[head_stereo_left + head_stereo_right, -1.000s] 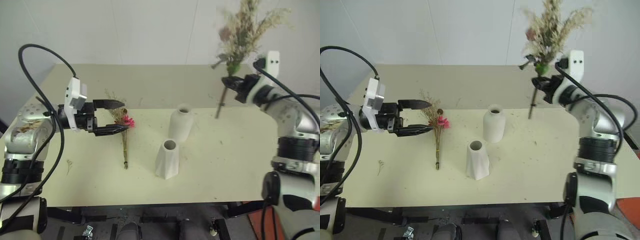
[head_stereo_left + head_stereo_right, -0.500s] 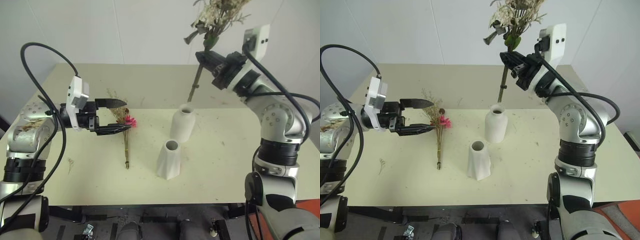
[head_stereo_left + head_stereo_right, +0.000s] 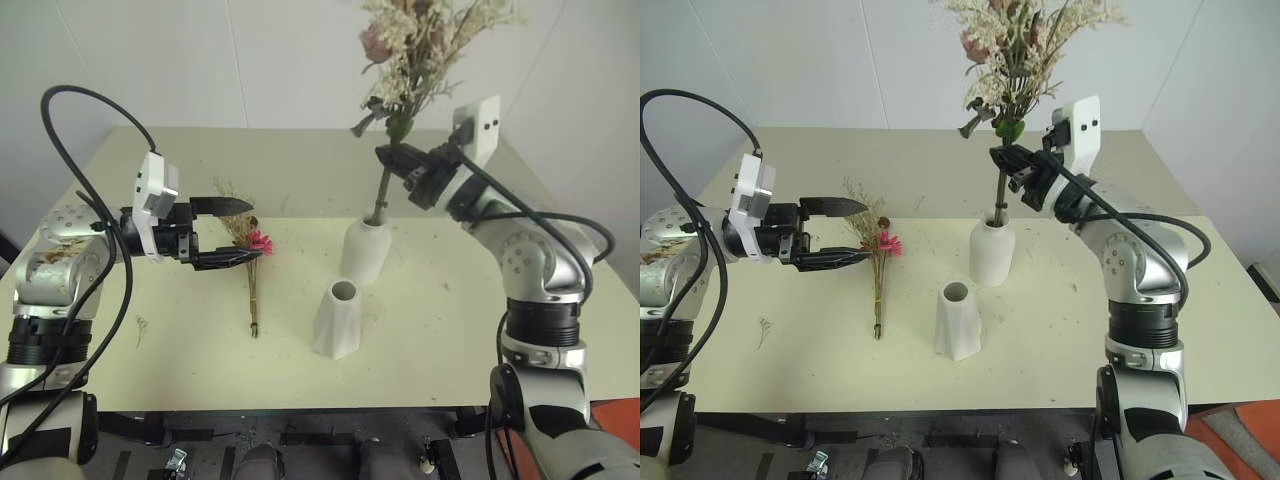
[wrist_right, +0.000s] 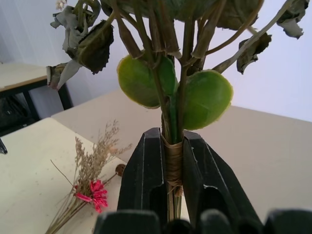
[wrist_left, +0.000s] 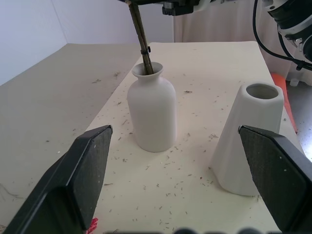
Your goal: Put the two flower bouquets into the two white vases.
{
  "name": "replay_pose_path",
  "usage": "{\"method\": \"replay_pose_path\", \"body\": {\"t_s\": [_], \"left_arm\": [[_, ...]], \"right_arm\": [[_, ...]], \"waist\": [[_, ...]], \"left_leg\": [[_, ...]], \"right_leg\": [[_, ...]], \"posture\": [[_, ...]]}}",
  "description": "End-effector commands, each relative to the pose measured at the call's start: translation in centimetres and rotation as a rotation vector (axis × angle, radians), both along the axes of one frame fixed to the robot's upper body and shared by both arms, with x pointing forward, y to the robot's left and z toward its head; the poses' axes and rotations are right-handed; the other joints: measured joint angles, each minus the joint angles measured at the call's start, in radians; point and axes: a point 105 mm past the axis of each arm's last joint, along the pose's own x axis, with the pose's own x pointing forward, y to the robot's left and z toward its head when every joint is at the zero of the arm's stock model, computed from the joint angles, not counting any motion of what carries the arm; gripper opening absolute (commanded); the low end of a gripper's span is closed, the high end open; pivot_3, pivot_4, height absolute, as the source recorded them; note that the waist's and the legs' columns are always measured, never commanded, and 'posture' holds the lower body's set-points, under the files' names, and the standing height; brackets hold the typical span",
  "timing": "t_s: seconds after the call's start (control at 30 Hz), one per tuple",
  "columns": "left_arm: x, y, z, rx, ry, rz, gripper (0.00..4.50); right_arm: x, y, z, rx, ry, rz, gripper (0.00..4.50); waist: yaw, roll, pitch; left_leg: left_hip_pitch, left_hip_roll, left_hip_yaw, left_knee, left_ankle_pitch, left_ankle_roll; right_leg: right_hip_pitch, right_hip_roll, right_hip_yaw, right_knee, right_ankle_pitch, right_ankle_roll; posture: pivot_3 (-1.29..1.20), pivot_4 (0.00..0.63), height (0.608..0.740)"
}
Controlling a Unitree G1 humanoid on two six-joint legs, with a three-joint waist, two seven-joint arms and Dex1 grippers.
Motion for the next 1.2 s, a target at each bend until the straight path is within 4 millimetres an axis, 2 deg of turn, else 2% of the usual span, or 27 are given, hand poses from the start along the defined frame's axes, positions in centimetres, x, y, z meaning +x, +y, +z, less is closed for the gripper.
{"method": "replay_pose_path", "body": {"t_s": [0.03,0.27,0.3,0.6,0.7,0.93,1.2], "left_arm": [[-0.4,0.2,1.0,0.002,-0.052,0.003,4.50],[-0.3,0.3,0.9,0.001,-0.043,0.016,4.50],[-0.3,0.3,0.9,0.000,-0.042,0.022,4.50],[0.3,1.1,-1.0,0.003,0.000,0.139,4.50],[0.8,1.6,-2.4,0.052,0.026,0.237,4.50],[2.1,2.4,-6.1,0.235,0.226,0.515,4.50],[4.4,1.1,-8.7,0.353,0.445,0.740,4.50]], "right_arm": [[-0.9,0.4,0.7,-0.004,-0.064,0.022,1.89],[-1.6,0.1,-1.4,-0.049,-0.035,0.007,4.35],[-1.9,0.0,-1.6,-0.056,-0.030,0.006,4.45],[-4.5,-2.7,-3.0,-0.131,0.002,-0.016,4.45],[-5.8,-4.0,-3.2,-0.188,0.008,-0.015,4.45],[-8.9,-6.3,-1.7,-0.341,-0.028,0.085,4.45],[-10.6,-7.4,-0.8,-0.463,-0.054,0.203,4.45]], "waist": [[0.000,0.000,0.000],[0.001,0.000,0.000],[0.001,0.000,0.000],[0.006,0.000,0.000],[0.006,0.000,0.000],[0.007,-0.001,0.000],[0.009,-0.001,0.000]], "left_leg": [[0.000,0.000,0.000,0.000,0.000,0.000],[0.000,0.000,0.000,0.000,0.000,0.000],[0.000,0.000,0.000,0.000,0.000,0.000],[0.000,0.000,0.000,0.000,0.000,0.000],[0.000,0.000,0.000,0.000,0.000,0.000],[0.001,0.000,0.000,0.000,0.000,0.000],[0.001,-0.001,-0.001,0.000,0.000,0.000]], "right_leg": [[0.000,0.000,0.000,0.000,0.000,0.000],[0.000,0.000,0.000,0.000,0.000,0.000],[0.000,0.000,0.000,0.000,0.000,0.000],[0.000,0.000,0.000,-0.003,0.000,0.000],[0.001,0.000,0.000,-0.003,0.000,0.000],[0.001,0.000,0.000,-0.004,0.000,0.000],[0.003,0.000,0.000,-0.004,0.000,0.001]], "posture": [[0.00,0.150,0.740],[0.00,0.150,0.740],[0.00,0.150,0.740],[0.00,0.150,0.740],[0.00,0.150,0.740],[0.00,0.150,0.740],[0.00,0.150,0.740]]}}
